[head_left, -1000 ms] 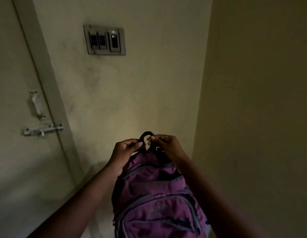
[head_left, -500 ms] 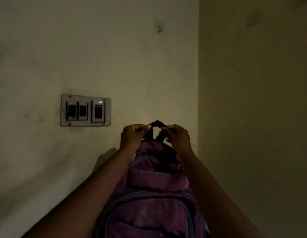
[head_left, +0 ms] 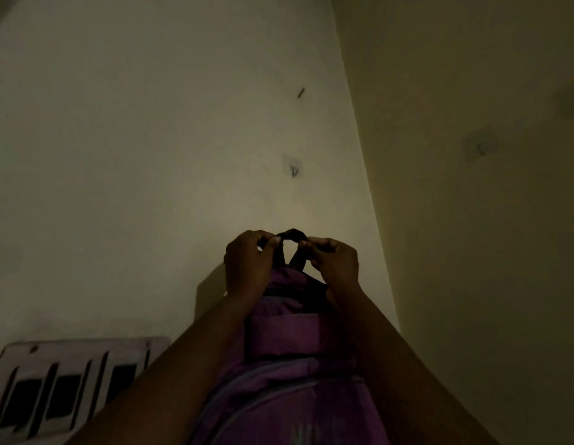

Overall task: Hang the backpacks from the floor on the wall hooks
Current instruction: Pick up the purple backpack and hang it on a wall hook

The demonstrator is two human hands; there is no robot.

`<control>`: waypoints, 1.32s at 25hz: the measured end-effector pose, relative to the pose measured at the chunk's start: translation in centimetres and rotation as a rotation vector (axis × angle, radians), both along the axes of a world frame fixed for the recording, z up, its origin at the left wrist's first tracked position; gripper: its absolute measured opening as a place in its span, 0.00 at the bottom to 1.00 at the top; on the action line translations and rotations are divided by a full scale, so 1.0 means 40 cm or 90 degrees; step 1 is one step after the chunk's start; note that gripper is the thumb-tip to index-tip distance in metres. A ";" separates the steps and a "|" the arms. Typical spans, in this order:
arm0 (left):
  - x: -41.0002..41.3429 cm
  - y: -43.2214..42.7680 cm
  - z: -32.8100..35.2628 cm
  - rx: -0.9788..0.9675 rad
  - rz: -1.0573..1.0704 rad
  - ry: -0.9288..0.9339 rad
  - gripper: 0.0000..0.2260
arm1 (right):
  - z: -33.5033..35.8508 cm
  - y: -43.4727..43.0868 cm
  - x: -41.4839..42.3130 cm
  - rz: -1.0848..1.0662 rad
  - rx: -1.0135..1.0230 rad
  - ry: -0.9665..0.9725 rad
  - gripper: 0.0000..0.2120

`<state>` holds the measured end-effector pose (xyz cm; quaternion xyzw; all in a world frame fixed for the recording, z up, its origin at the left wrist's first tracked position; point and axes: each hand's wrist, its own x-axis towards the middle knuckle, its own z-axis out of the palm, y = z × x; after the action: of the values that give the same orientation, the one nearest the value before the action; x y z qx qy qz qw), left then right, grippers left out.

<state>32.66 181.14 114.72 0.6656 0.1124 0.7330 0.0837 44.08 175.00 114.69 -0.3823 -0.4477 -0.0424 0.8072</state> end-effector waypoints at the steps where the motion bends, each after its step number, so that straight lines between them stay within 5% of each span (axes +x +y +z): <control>1: 0.016 0.009 0.033 0.014 0.008 -0.009 0.11 | 0.035 0.015 0.015 -0.010 0.015 -0.016 0.10; 10: 0.102 0.079 0.269 0.123 0.145 0.014 0.11 | 0.253 0.137 0.110 0.060 0.121 -0.084 0.04; 20: 0.167 0.087 0.478 0.190 0.217 -0.003 0.11 | 0.455 0.173 0.169 -0.071 0.223 -0.088 0.10; 27: 0.185 0.112 0.542 0.088 0.256 0.000 0.12 | 0.492 0.162 0.174 -0.172 0.135 -0.108 0.09; 33: 0.191 0.104 0.454 0.120 0.212 0.016 0.07 | 0.413 0.149 0.174 -0.204 0.093 -0.174 0.09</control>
<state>40.32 185.31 132.88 0.6517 0.1528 0.7358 -0.1027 51.03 180.95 131.20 -0.3798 -0.4823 -0.2535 0.7476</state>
